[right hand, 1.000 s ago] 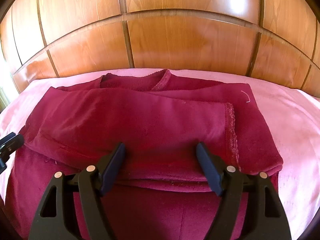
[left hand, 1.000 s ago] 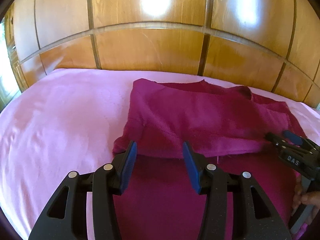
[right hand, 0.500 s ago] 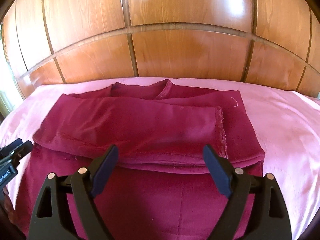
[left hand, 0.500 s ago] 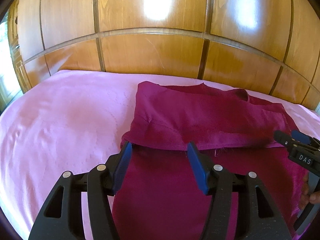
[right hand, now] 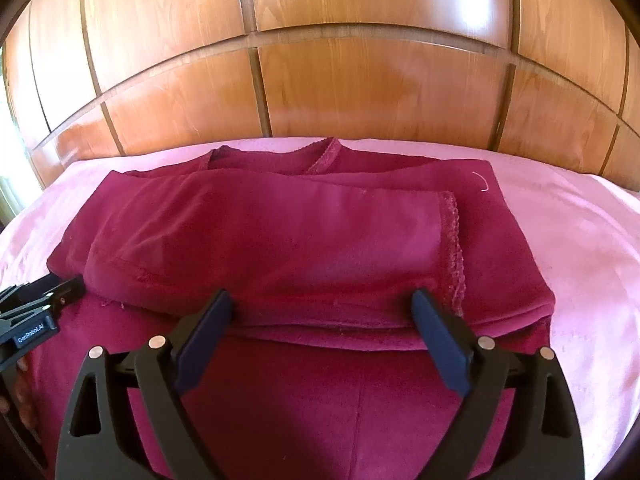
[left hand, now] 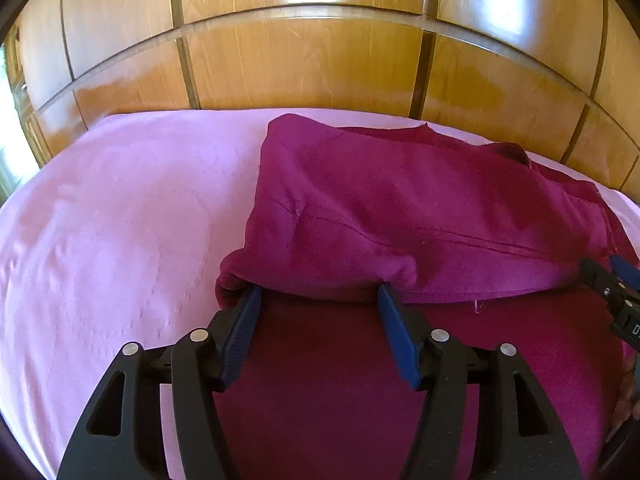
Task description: Fold small clothes
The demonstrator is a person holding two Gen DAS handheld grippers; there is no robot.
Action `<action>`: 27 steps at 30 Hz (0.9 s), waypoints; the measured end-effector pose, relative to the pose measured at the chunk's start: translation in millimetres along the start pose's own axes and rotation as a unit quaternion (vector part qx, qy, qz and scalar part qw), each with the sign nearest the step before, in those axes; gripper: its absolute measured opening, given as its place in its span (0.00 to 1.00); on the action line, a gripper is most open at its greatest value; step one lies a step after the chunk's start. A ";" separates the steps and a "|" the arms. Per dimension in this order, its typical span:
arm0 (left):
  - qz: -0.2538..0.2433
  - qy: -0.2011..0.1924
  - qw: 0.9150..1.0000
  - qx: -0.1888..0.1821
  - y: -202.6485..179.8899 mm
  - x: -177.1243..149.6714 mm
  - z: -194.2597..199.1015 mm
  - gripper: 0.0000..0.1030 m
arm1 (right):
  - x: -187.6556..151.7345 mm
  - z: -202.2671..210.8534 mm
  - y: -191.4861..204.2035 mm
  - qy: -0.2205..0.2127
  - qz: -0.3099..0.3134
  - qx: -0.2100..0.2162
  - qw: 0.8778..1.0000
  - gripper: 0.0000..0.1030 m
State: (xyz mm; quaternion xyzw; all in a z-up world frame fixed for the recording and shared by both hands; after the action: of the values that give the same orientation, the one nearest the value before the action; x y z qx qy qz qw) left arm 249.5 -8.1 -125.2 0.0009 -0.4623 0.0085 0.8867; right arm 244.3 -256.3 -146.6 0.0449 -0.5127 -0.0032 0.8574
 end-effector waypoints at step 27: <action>0.010 0.002 1.000 -0.003 46.5 -72.9 122.0 0.58 | -54.2 112.8 -84.2 0.068 -0.057 -0.044 0.995 0.94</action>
State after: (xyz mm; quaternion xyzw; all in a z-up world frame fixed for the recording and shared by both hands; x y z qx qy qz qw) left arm 107.0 36.2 -115.4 -0.0061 -0.4610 0.0162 0.8872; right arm 122.8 -345.7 -147.9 0.0364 -0.4495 -0.0716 0.8896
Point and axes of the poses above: each gripper's, at about its wrist camera, not at the fingertips, and z roughly against the way its jaws point, y to its left, x to its top, the point moved 4 cm from there along -z, roughly the way its jaws point, and after that the axes turned 13 degrees about -y, right-handed, at the moved point
